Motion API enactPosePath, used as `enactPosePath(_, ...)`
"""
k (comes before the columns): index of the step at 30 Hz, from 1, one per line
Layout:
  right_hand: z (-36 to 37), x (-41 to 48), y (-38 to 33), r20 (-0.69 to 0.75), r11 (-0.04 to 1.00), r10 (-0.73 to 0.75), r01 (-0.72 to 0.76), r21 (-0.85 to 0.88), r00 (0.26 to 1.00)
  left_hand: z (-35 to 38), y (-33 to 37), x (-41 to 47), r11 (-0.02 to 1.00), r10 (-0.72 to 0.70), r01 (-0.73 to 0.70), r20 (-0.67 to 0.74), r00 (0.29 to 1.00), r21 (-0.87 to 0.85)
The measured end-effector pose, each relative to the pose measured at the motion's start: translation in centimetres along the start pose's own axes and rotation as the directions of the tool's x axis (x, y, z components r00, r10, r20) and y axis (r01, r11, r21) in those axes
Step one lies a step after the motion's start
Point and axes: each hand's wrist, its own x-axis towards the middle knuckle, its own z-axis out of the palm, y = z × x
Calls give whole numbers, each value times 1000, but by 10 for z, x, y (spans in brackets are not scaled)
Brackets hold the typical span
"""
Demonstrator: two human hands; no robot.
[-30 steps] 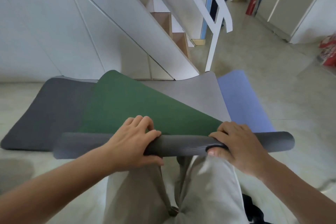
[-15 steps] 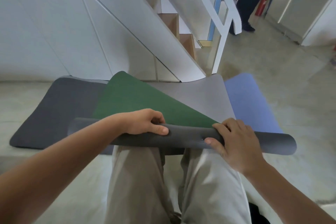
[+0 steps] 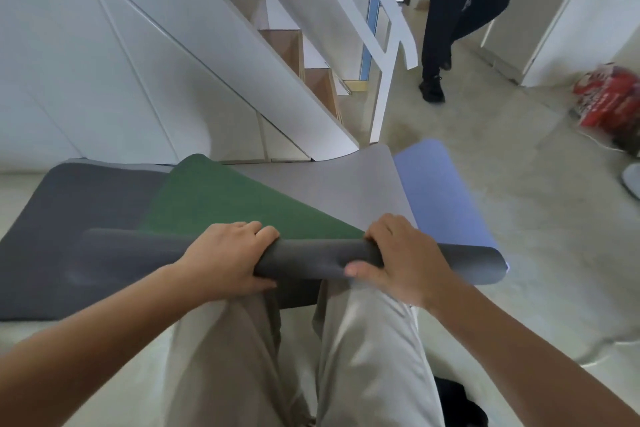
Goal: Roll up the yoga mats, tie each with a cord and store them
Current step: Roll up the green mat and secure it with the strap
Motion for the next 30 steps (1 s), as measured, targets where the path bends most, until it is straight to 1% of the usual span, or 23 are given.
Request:
enactPosePath(2, 0, -7, 4, 11, 994, -90, 91, -53, 996, -13, -1, 4, 999, -6, 10, 116, 993, -33)
enactPosePath(4, -4, -13, 9, 6, 989, -137, 137, -59, 991, -27, 0, 8, 997, -15, 30, 222, 975, -65)
enactPosePath(6, -11, -17, 11, 26, 988, -151, 150, 16, 988, -37, 3, 7, 989, -7, 53, 317, 948, -136)
enactPosePath(8, -19, -20, 11, 87, 983, -167, 159, 92, 982, -43, 5, 4, 968, 11, 93, 409, 912, -233)
enactPosePath(10, -26, -22, 8, 173, 980, -167, 145, 133, 971, -44, 4, 0, 918, 45, 163, 503, 863, -363)
enactPosePath(12, -30, -24, 5, 243, 984, -147, 116, 137, 959, -41, 4, -4, 829, 90, 270, 594, 799, -489)
enactPosePath(13, -31, -25, 2, 255, 987, -133, 105, 118, 958, -39, 5, -7, 789, 109, 319, 631, 768, -525)
enactPosePath(14, -29, -26, 0, 247, 990, -121, 100, 96, 962, -35, 5, -10, 771, 113, 343, 646, 755, -537)
enactPosePath(15, -27, -27, -2, 223, 991, -119, 104, 80, 968, -34, 6, -13, 781, 101, 335, 636, 765, -527)
enactPosePath(16, -24, -27, -4, 200, 991, -128, 115, 72, 971, -32, 7, -17, 816, 74, 297, 598, 798, -496)
enactPosePath(17, -20, -27, -4, 189, 989, -138, 127, 74, 972, -31, 10, -22, 868, 34, 237, 529, 848, -437)
enactPosePath(18, -17, -27, -2, 184, 988, -145, 132, 81, 972, -29, 14, -29, 924, -4, 160, 411, 912, -346)
enactPosePath(19, -15, -27, -1, 189, 988, -142, 127, 92, 972, -24, 22, -36, 972, -15, 70, 239, 971, -222)
enactPosePath(20, -15, -26, 1, 206, 989, -125, 104, 107, 971, -18, 31, -42, 997, 7, -1, 78, 997, -78)
enactPosePath(21, -17, -24, 3, 225, 990, -99, 72, 124, 969, -11, 41, -46, 999, 21, -20, -20, 1000, 39)
enactPosePath(22, -19, -22, 3, 248, 990, -78, 45, 135, 966, -6, 49, -48, 994, 16, -9, -60, 998, 108)
enactPosePath(24, -22, -18, 3, 303, 992, -62, 25, 122, 951, 6, 55, -43, 987, -39, 48, -66, 997, 150)
enactPosePath(26, -22, -17, 1, 308, 996, -65, 45, 72, 949, 1, 52, -33, 989, -77, 77, -7, 997, 129)
enactPosePath(28, -20, -19, -2, 226, 996, -85, 91, -19, 971, -13, 44, -23, 993, -112, 106, 99, 989, 57)
enactPosePath(30, -13, -24, -7, 79, 977, -163, 173, -128, 983, -26, 38, -15, 990, -111, 127, 235, 966, -55)
